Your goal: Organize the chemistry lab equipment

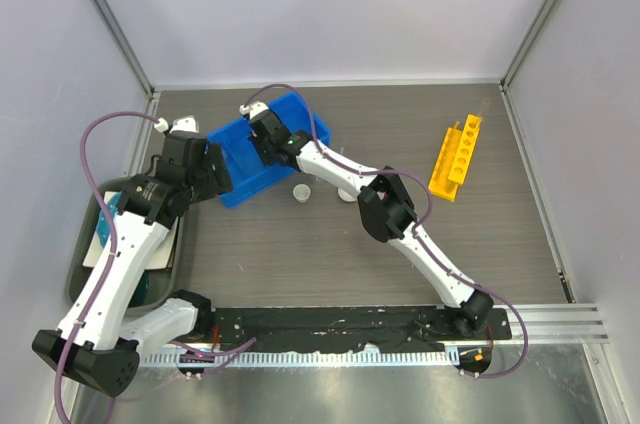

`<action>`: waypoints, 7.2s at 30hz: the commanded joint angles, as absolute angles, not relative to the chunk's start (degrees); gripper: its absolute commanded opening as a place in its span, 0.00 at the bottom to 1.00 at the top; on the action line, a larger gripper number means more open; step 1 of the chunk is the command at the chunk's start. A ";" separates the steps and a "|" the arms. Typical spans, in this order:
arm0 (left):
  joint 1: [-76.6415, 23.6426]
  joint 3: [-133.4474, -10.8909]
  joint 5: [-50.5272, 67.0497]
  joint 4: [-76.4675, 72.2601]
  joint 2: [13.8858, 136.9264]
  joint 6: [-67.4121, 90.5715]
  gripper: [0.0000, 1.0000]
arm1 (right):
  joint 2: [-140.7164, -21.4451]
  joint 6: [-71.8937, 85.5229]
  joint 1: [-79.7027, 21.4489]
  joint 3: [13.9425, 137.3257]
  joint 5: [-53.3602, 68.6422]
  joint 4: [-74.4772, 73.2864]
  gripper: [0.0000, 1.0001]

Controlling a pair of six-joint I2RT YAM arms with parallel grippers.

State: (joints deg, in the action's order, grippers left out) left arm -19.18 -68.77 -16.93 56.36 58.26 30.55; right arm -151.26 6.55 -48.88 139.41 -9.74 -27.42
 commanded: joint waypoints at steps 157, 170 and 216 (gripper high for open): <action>-44.74 -82.00 -15.03 35.69 105.64 23.38 0.52 | -51.59 13.45 -42.54 61.00 -11.87 -42.63 0.70; -44.74 -82.18 -18.97 33.66 112.67 22.50 0.45 | -48.69 11.87 -42.54 58.10 -9.94 -41.66 0.70; -48.51 -76.21 -32.26 67.24 79.29 59.30 0.00 | -47.64 15.03 -43.33 60.20 -3.52 -42.71 0.65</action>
